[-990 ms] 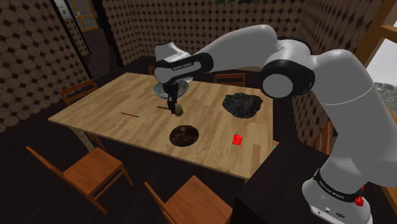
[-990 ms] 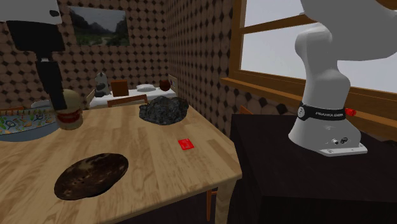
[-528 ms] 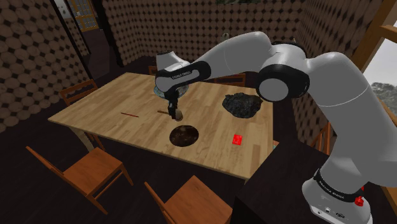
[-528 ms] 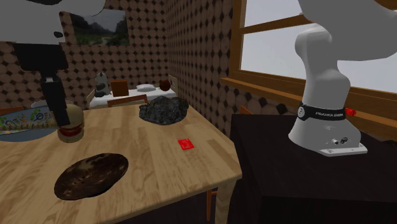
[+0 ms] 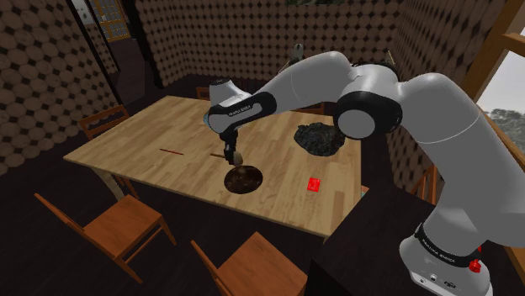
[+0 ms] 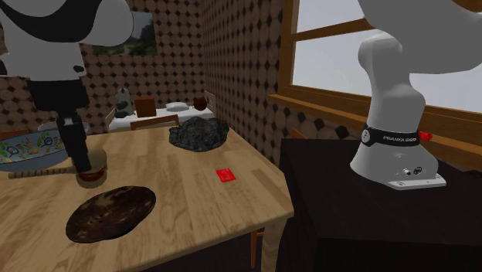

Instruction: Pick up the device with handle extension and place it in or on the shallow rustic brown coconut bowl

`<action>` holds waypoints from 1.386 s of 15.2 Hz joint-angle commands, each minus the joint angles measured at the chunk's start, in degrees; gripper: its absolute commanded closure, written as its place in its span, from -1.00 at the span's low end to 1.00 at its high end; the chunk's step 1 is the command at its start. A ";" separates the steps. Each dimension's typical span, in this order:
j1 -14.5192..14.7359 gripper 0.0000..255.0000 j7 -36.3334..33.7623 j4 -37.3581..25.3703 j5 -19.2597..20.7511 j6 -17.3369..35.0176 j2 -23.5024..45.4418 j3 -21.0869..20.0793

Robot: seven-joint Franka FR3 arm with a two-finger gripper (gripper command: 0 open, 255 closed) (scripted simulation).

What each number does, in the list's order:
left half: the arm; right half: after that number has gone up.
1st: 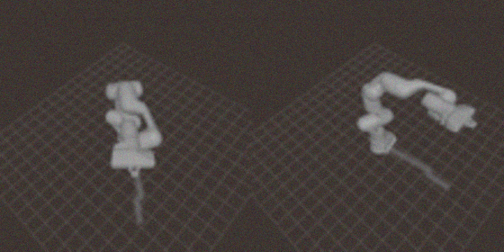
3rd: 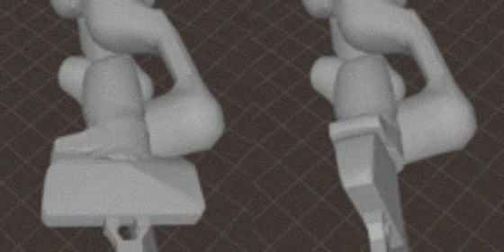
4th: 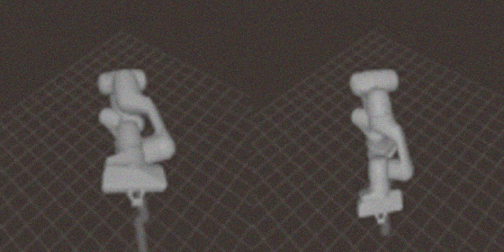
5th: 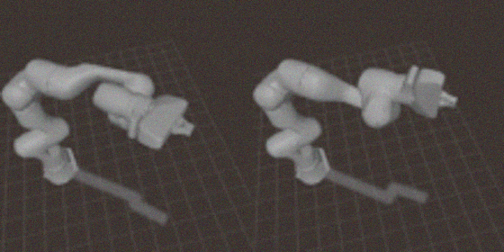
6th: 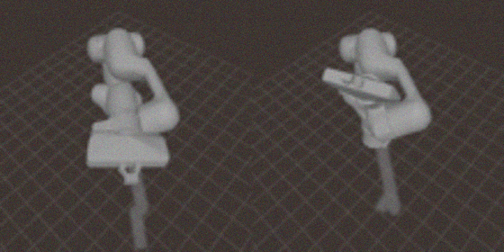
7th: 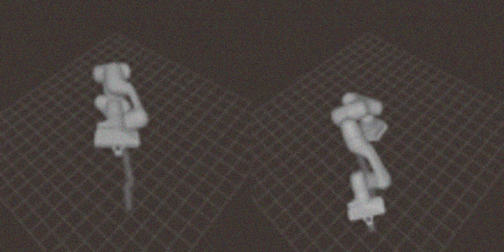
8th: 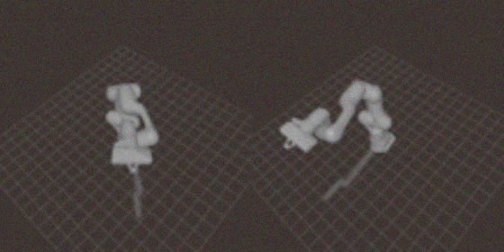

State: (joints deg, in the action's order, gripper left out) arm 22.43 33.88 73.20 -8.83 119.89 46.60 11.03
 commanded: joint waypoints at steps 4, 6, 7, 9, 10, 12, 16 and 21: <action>-0.11 1.00 0.14 0.43 -0.32 2.52 2.04 -0.27; -0.15 1.00 0.18 0.47 -0.40 3.15 2.64 -0.34; -0.15 1.00 0.18 0.46 -0.40 3.14 2.64 -0.34; -0.15 1.00 0.18 0.46 -0.40 3.14 2.65 -0.35; -0.15 1.00 0.18 0.46 -0.40 3.14 2.65 -0.35; -0.15 1.00 0.18 0.46 -0.40 3.14 2.65 -0.35; -0.15 -1.00 0.17 0.44 -0.40 3.12 2.65 -0.34; 0.01 -1.00 0.02 0.27 -0.09 0.78 0.47 -0.07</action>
State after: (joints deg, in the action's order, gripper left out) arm 22.41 33.94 73.65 -9.03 121.63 47.85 10.86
